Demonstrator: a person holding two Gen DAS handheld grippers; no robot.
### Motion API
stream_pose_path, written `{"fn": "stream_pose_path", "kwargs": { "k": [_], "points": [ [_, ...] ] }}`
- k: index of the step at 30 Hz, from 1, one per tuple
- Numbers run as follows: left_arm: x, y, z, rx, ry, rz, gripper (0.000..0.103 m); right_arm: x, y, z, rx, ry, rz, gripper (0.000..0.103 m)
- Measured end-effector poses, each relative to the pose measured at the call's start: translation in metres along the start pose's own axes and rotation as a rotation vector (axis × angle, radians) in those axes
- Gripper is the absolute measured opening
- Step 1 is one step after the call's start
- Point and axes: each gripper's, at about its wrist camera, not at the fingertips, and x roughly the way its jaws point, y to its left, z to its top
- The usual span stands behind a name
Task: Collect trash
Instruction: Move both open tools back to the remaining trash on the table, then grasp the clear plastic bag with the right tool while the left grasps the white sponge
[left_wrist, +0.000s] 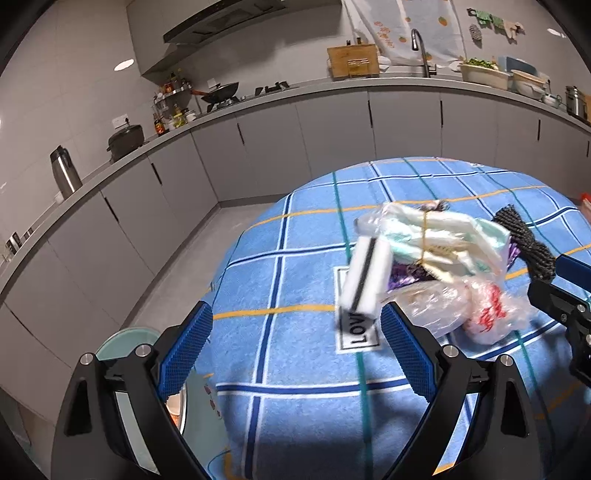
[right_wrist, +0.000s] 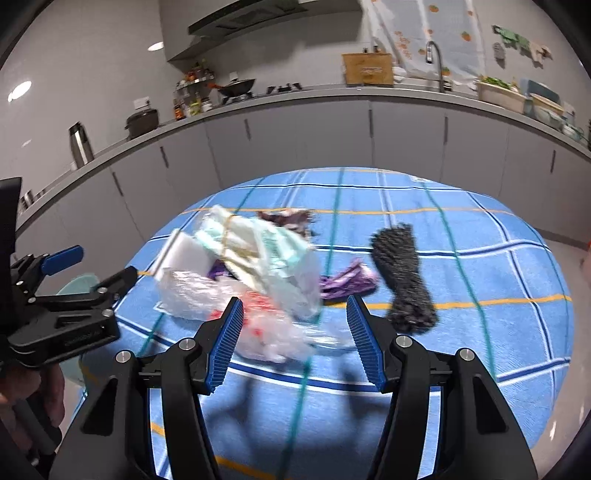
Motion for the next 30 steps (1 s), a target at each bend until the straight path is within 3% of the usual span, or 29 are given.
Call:
{"fn": "stream_pose_path", "kwargs": {
  "k": [11,18,20,25,30],
  "points": [
    [0.006,0.018,-0.005,-0.029,0.012,0.016,0.094,0.033,0.037,-0.005,-0.11,0.111,0.003,0.058],
    [0.008,0.023,-0.009,-0.04,0.021,0.017,0.094,0.038,0.053,-0.007,-0.175,0.132,-0.018,0.058],
    [0.009,0.026,-0.01,-0.048,0.024,0.018,0.094,0.039,0.054,-0.008,-0.182,0.135,-0.027,0.055],
    [0.007,0.03,-0.006,-0.054,0.015,0.014,0.094,0.034,0.057,-0.009,-0.18,0.139,-0.002,0.021],
    [0.008,0.027,-0.004,-0.048,0.012,0.007,0.094,0.019,0.054,-0.009,-0.168,0.101,-0.004,0.014]
  ]
}}
